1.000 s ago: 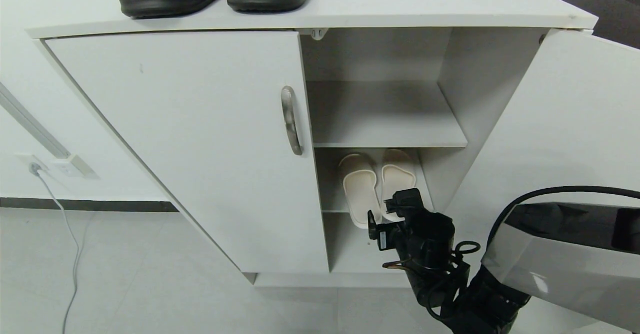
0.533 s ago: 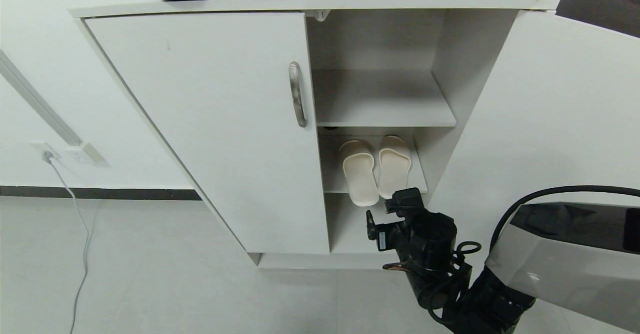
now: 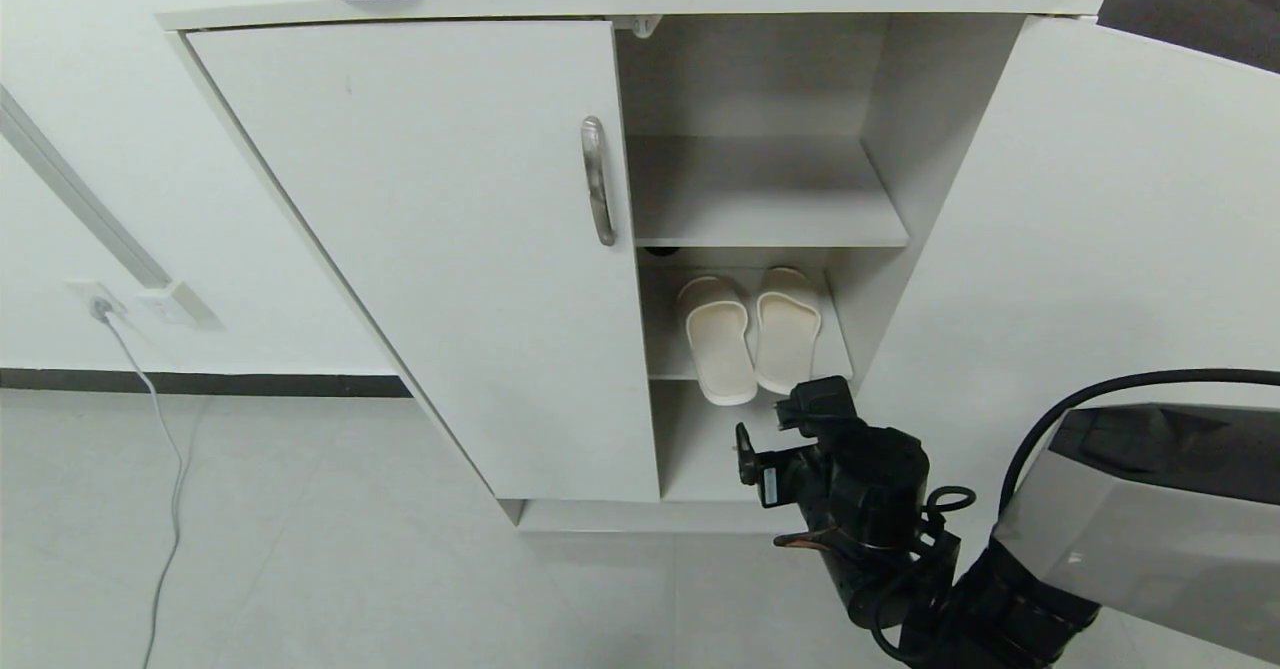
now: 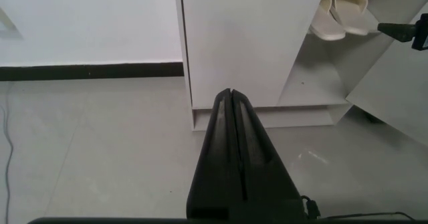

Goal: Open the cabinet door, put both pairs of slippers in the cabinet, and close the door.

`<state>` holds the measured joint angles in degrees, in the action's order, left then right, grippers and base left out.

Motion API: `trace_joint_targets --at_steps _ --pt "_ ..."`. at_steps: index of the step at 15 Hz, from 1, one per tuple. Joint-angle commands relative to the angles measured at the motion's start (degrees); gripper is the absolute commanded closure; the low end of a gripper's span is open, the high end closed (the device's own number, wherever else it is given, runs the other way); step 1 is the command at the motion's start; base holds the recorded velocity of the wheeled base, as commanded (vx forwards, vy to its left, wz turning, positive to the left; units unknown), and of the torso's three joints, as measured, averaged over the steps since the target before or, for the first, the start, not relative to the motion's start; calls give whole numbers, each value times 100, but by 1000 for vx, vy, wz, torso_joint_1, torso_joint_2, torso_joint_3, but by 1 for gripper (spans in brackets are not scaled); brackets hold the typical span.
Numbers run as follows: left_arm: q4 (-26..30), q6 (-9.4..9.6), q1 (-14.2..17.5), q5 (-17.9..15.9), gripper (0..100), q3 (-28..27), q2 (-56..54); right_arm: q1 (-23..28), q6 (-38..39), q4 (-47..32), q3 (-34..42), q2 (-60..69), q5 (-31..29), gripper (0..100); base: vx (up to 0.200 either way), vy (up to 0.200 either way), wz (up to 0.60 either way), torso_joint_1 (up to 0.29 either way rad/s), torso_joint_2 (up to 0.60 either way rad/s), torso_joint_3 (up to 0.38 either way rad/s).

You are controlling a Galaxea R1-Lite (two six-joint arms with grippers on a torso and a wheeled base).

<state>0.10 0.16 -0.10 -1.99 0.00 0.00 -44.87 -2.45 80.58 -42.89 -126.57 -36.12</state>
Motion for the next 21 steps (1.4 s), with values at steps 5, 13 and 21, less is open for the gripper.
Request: trace_joint_targets --at_steps 5,13,21 --pt "-1 11 1 -12 100 0 9 -83 -1 2 61 19 0 0 0 0 0 3 2 148" --pt "-1 98 1 5 100 0 9 -92 -1 177 228 300 219 0 0 0 0 3 7 166" --pt "-1 81 1 14 100 0 9 -83 43 -218 404 704 430 0 0 50 0 0 -1 1"
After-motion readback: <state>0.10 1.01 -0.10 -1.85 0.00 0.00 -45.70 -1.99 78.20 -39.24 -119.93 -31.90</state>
